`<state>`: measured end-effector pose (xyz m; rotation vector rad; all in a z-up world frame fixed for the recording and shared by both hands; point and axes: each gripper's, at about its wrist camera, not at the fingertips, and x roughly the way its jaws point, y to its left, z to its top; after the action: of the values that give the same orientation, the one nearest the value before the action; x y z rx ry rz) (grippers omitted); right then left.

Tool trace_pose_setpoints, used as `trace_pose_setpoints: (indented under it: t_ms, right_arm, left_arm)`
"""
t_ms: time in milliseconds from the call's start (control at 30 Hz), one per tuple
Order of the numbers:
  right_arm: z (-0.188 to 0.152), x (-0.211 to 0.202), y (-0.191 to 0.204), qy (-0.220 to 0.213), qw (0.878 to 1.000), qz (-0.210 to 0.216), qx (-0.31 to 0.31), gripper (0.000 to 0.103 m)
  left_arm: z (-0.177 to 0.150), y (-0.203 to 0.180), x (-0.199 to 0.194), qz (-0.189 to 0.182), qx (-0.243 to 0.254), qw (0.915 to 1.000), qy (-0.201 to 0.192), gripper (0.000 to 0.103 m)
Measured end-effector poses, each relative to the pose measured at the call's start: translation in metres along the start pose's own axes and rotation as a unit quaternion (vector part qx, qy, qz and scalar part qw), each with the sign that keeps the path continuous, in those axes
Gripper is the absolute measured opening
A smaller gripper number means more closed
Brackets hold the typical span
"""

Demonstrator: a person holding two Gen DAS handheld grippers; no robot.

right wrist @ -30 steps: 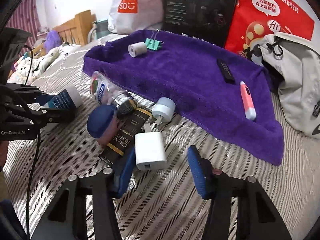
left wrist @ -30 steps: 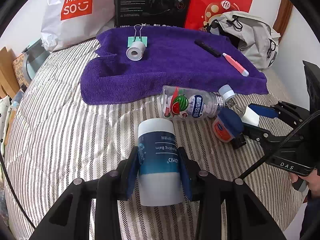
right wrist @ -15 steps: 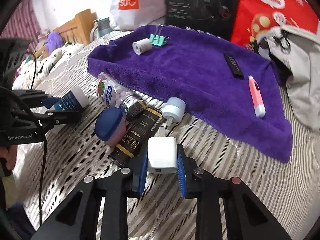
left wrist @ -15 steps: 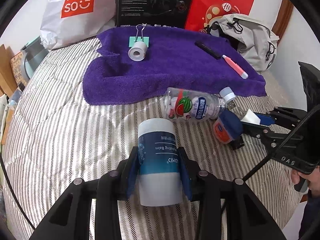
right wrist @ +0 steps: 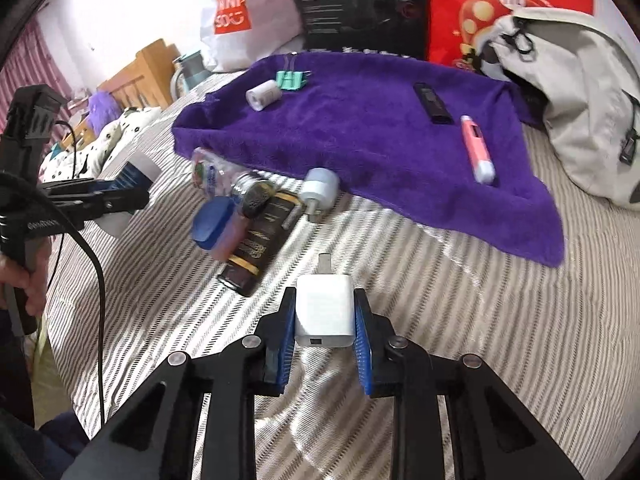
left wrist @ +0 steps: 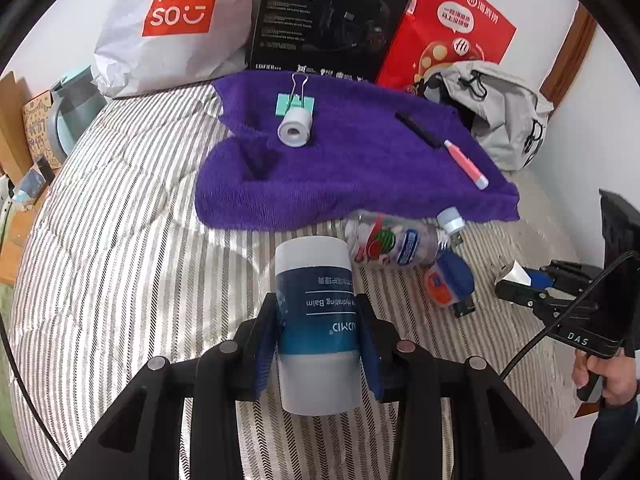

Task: Organize rigid objects
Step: 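Carry the charger and balm tube over the towel with both grippers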

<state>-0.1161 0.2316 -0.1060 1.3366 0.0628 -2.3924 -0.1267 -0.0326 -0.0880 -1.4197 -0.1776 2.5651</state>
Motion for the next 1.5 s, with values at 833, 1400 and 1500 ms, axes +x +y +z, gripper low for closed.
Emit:
trace_pose_setpoints:
  t_ms: [833,1400,1500]
  right_arm:
    - [0.066,-0.016,-0.027,-0.035,0.998,0.025,0.037,0.026]
    - [0.127,0.053,-0.074,0.006,0.998,-0.047,0.036,0.026]
    - [0.127,0.059,-0.073,0.008,0.998,-0.054,0.027,0.026]
  left_arm:
    - [0.080,-0.001,0.002,-0.017,-0.001,0.9998,-0.011,0.035]
    - [0.114,0.013,0.060,-0.006,-0.016,0.9994,0.031,0.034]
    - [0.117,0.012,0.067,-0.003,-0.013,0.9992,0.037,0.034]
